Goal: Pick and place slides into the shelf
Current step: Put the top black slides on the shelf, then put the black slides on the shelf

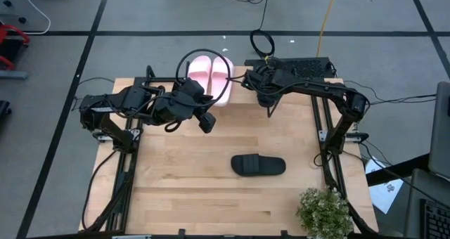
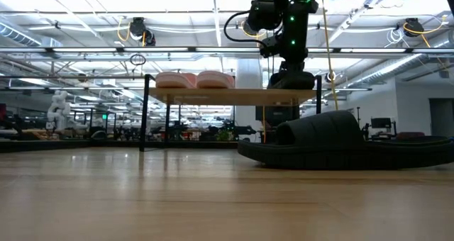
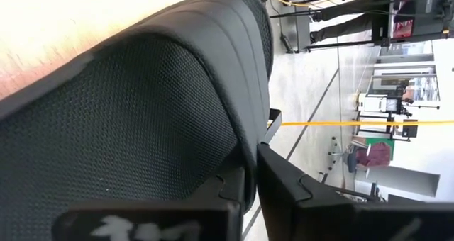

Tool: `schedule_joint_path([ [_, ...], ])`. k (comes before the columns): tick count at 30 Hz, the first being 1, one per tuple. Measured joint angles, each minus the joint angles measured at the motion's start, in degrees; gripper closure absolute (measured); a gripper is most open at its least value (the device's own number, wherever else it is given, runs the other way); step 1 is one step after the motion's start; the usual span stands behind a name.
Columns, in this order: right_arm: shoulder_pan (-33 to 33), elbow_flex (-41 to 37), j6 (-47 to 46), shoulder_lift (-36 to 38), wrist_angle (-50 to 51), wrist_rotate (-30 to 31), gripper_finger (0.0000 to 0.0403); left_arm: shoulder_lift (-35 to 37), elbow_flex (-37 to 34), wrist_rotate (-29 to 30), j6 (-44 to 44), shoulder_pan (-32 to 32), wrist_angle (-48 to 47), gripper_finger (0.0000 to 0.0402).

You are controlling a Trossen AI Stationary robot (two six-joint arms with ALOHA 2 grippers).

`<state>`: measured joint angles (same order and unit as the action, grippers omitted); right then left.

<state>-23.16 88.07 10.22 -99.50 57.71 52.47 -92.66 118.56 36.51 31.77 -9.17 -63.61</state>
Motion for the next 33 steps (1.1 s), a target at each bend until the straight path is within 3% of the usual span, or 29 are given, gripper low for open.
schedule_joint_path([
  [15, 1.1, 0.0, 1.4, 0.4, 0.0, -0.3, 0.0254, 0.0, 0.0, 0.0, -1.7, 0.0, 0.0, 0.0339],
  [33, 5.3, 0.0, 0.5, 3.6, 4.0, -0.1, 0.0236, 0.0, 0.0, 0.0, -2.8, 0.0, 0.0, 0.0339],
])
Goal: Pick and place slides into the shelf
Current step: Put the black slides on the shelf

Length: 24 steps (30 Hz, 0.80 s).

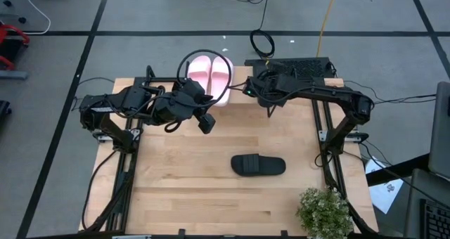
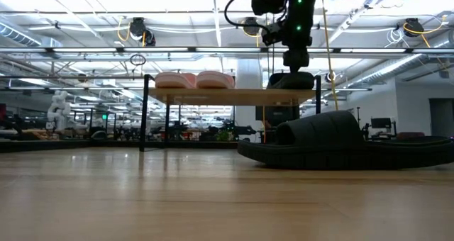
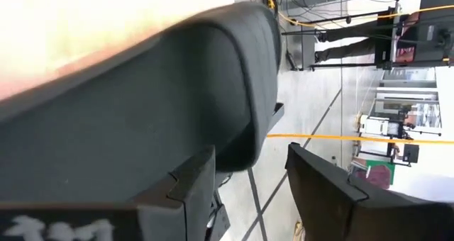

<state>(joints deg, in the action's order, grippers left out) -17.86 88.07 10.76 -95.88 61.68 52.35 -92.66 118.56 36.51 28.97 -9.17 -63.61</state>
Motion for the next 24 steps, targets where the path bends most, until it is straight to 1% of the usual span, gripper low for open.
schedule_joint_path([
  [5, 1.6, 0.0, -2.3, 0.8, 3.5, 0.0, 0.0236, 0.0, 0.0, 0.0, -0.3, 0.0, 0.0, 0.0339],
  [8, 2.8, 0.0, -2.6, 2.0, 3.7, 0.1, 0.0236, 0.0, 0.0, 0.0, -0.3, 0.0, 0.0, 0.0339],
  [14, 6.9, 0.0, -2.6, 6.7, 3.4, 0.1, 0.0236, 0.0, 0.0, 0.0, -0.3, 0.0, 0.0, 0.0339],
  [16, 9.1, 0.0, -2.1, 8.8, 3.7, -0.9, 0.0236, 0.0, 0.0, 0.0, -0.3, 0.0, 0.0, 0.0339],
  [18, 11.8, 0.0, 0.4, 11.2, 4.6, -4.8, 0.0236, 0.0, 0.0, 0.0, -0.4, 0.0, -0.1, 0.0339],
  [20, 14.6, 0.0, 3.2, 14.1, 5.0, -11.0, 0.0236, 0.0, 0.0, 0.0, -0.7, 0.0, -0.1, 0.0339],
  [24, 20.1, 0.0, 7.6, 19.7, 2.5, -28.1, 0.0236, 0.0, 0.0, 0.0, -1.5, 0.0, -0.3, 0.0339],
])
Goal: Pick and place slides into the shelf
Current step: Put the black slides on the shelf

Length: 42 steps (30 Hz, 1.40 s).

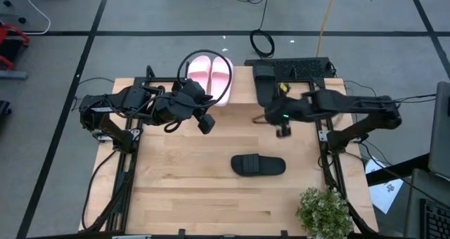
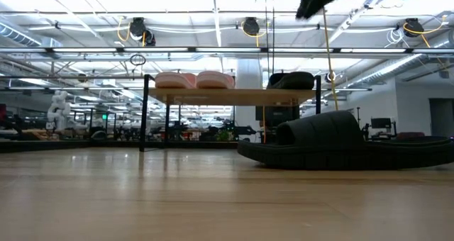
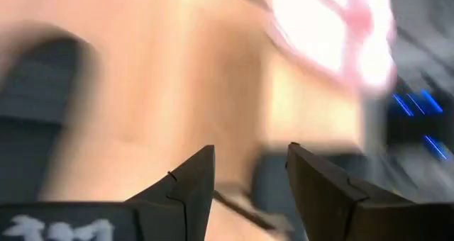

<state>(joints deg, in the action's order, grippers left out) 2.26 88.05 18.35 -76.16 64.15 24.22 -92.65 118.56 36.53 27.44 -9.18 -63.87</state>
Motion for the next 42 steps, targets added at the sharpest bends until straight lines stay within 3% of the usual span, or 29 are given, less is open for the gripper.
schedule_joint_path([
  [4, 5.7, 0.0, 2.0, 2.9, -5.2, -9.5, 0.0236, 0.0, 0.0, 0.0, -2.1, 0.1, -0.5, 0.0339],
  [11, 14.2, -0.8, 15.0, -2.7, -7.3, -9.5, 0.0236, 0.0, 0.0, 2.5, -4.9, 0.2, -0.6, 0.0339],
  [17, 15.9, -10.1, 26.7, -8.6, -14.3, -9.2, 0.0236, 0.0, 0.0, 2.5, -5.3, 0.2, -0.8, 0.0339],
  [24, 17.6, -21.1, 30.8, -9.4, -25.0, -7.9, 0.0236, 0.0, 0.0, 2.1, -3.7, -0.1, -3.2, 0.0339],
  [31, 22.4, -28.6, 32.8, -9.3, -28.1, -7.9, 0.0236, 0.0, 0.0, 2.1, -2.8, -0.8, -3.4, 0.0339],
  [37, 24.6, -34.0, 35.0, -9.3, -38.3, -7.6, 0.0236, 0.0, 0.0, 2.2, 0.0, -1.1, -3.3, 0.0339],
  [42, 24.5, -37.5, 40.1, -9.3, -43.1, -1.3, 0.0236, 0.0, 0.0, 2.3, 2.6, -1.1, -3.2, 0.0339],
])
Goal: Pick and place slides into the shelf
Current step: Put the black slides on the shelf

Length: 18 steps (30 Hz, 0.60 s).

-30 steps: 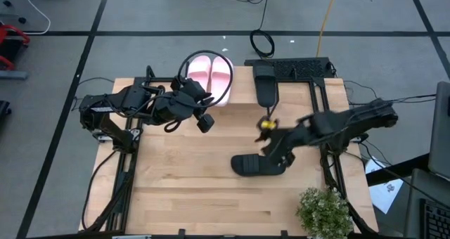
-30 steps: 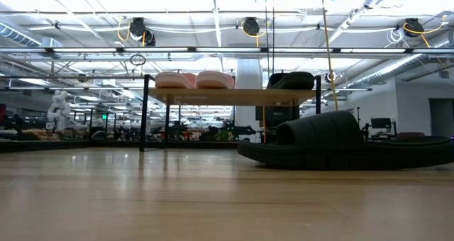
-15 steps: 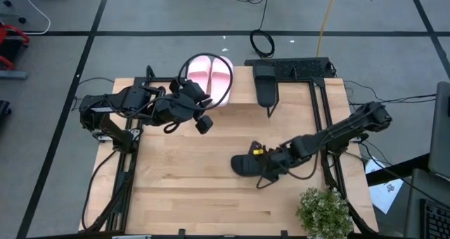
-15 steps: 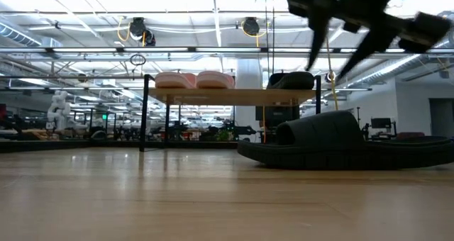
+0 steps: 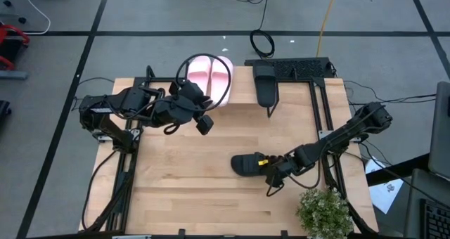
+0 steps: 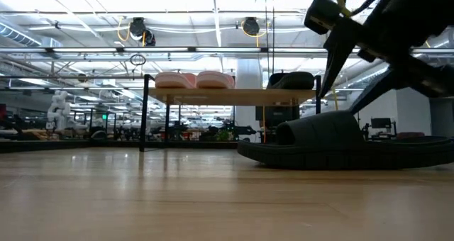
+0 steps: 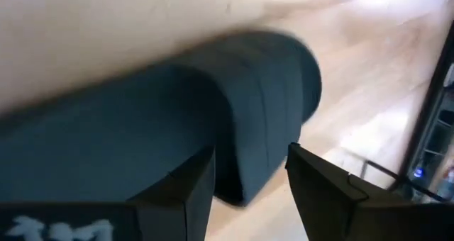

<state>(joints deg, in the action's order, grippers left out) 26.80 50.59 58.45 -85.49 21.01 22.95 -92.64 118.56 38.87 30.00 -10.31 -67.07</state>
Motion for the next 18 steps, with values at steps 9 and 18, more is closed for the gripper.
schedule_joint_path([
  [9, -0.5, -1.6, 0.8, 0.0, -2.8, -0.6, 0.0237, 0.0, 0.0, 0.2, 0.6, 0.0, 0.1, 0.0339],
  [18, -2.3, -4.9, 1.2, 0.0, -11.0, -0.9, 0.0276, 0.0, 0.0, 0.2, 0.5, 0.0, 0.2, 0.0339],
])
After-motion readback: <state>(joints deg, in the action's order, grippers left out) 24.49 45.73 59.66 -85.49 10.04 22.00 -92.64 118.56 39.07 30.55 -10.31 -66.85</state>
